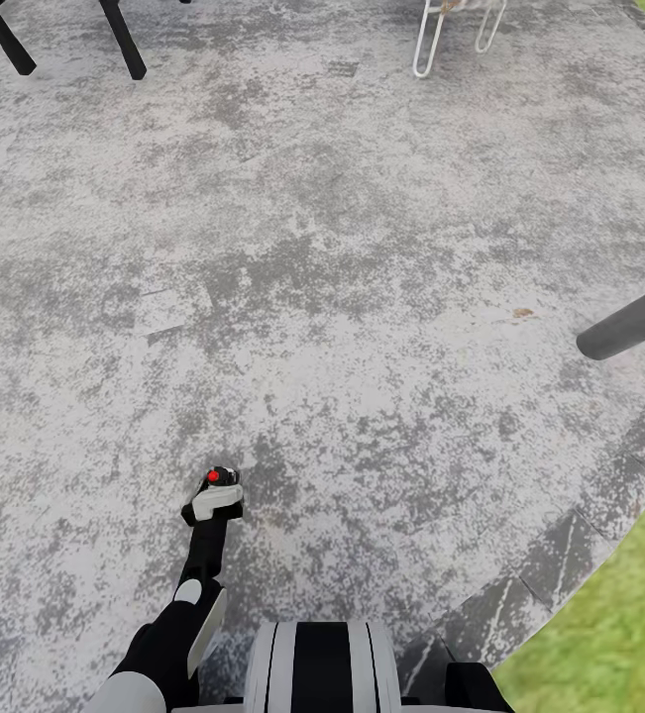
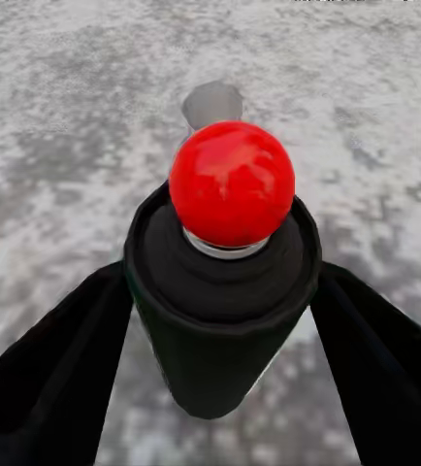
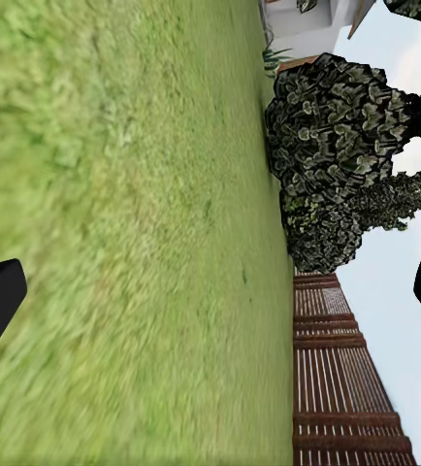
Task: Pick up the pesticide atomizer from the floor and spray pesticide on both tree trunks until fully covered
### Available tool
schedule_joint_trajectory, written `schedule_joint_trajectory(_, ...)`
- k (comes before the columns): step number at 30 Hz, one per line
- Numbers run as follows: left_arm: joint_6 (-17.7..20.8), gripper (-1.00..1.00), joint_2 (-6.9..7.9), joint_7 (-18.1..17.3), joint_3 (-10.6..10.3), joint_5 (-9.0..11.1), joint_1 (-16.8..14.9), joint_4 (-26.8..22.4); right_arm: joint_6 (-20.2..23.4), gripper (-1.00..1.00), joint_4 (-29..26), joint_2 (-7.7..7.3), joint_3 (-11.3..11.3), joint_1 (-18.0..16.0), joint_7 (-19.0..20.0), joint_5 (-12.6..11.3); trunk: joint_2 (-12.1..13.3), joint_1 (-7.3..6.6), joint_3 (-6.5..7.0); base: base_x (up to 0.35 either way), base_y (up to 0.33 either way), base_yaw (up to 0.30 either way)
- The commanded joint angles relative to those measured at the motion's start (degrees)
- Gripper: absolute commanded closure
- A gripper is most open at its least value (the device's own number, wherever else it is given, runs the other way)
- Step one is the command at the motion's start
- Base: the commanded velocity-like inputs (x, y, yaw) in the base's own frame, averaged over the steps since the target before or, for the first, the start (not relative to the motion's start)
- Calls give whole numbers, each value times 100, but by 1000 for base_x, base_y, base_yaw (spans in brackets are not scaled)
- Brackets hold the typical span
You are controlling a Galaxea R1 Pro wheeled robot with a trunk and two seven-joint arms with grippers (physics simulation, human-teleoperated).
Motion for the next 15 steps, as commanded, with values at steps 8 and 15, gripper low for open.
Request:
schedule_joint_trajectory(8, -1, 100, 0, -2, -3, -11, -1, -3, 0, -100, 0, 0, 0, 0, 0, 0, 0, 0, 0, 0, 0, 0)
schedule_joint_trajectory(15, -7, 100, 0, -2, -1, -11, 0, -8, 0, -100, 0, 0, 0, 0, 0, 0, 0, 0, 0, 0, 0, 0)
